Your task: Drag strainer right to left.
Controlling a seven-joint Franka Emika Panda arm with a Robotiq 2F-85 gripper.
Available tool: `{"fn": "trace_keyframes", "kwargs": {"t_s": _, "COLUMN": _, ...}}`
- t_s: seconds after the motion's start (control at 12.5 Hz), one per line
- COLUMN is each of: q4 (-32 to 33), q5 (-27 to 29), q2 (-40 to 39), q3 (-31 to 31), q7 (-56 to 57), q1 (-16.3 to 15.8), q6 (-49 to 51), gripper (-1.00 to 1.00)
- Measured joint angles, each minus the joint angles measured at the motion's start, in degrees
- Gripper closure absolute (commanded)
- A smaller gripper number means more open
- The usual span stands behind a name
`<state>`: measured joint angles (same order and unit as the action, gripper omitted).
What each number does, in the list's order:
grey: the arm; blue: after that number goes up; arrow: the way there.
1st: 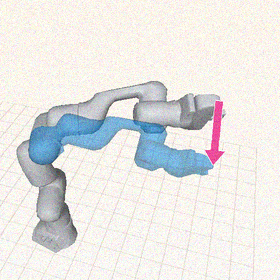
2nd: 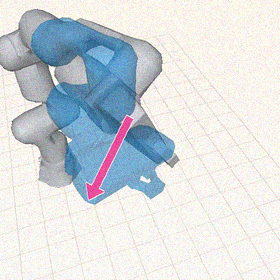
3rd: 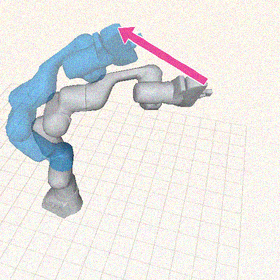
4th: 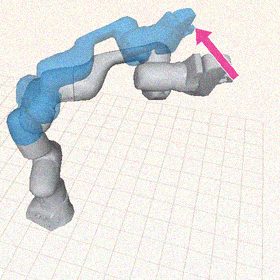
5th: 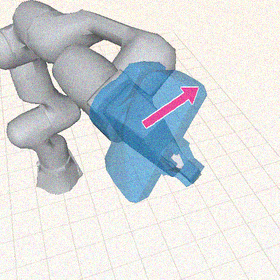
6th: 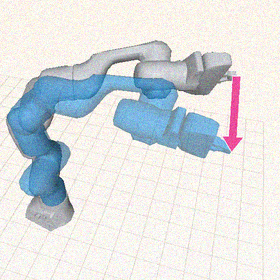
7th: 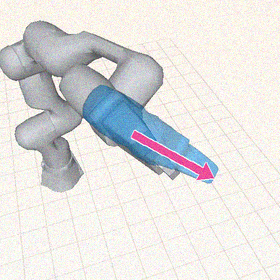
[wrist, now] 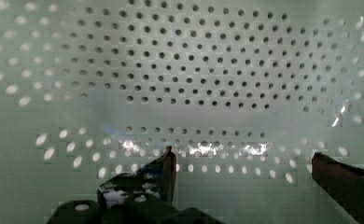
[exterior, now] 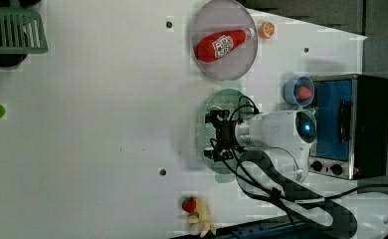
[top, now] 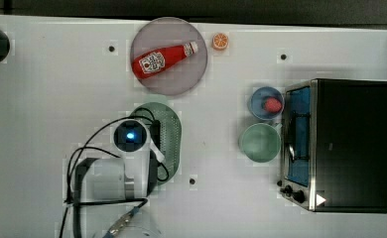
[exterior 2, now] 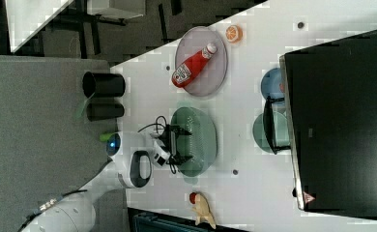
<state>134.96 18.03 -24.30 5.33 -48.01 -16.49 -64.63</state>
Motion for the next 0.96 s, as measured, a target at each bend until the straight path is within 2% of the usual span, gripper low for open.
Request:
{"fn": "trace_keyframes", "kwargs": {"t_s": 0.64, "q4": -11.08, "q5": 1.9, "q2": -6.31, "q3": 1.13, "q7": -9.12, "q1": -8.64, "q6": 1.85, "gripper": -1.0}}
{"fn": "trace_keyframes", "kwargs": {"t_s": 0.96, "q4": -14.44, "q5": 0.0, "q2": -8.99, "q3": 1.27, "q7": -11.25, "q1": -11.83, "q6": 1.4, "gripper": -1.0}}
